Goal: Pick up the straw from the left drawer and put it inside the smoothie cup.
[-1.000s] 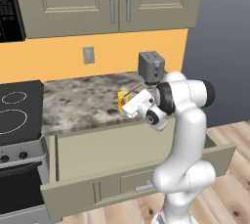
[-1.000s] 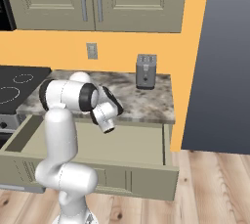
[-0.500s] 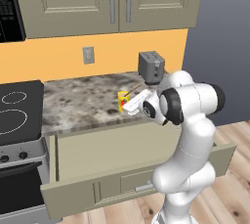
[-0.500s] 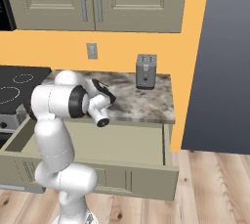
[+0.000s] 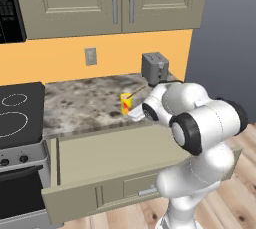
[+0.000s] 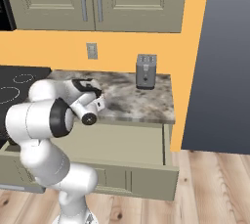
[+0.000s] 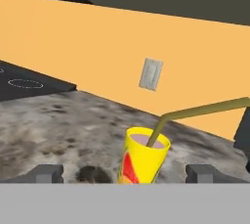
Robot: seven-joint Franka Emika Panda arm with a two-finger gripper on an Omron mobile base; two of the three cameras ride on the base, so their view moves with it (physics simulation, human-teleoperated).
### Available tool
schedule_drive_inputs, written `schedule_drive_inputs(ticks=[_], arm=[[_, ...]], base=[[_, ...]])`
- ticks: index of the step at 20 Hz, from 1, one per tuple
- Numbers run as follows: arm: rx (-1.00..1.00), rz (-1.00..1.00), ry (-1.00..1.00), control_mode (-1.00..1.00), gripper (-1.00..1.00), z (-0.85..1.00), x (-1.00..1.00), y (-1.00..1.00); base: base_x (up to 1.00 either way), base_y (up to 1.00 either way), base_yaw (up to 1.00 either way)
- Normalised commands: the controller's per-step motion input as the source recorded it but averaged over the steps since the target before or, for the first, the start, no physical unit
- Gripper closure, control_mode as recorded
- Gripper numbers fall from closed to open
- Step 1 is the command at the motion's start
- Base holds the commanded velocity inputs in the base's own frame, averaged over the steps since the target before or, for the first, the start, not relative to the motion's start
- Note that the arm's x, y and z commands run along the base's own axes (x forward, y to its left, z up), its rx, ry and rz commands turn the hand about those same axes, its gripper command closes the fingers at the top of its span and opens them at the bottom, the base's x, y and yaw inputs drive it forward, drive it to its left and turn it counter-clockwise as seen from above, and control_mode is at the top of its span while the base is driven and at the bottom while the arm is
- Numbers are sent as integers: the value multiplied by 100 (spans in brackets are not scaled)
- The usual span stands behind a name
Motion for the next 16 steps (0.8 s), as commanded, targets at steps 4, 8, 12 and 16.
schedule_drive_inputs(ticks=[4,8,12,16], arm=[[-5,-9,13,-100,-100,21,-100,-14],[-3,-8,12,-100,-100,48,-98,-22],[-3,-6,16,-100,-100,75,-82,-22],[-6,-5,32,-100,-100,95,-63,-21]], base=[[0,0,0],[0,0,0],[0,0,0],[0,0,0]])
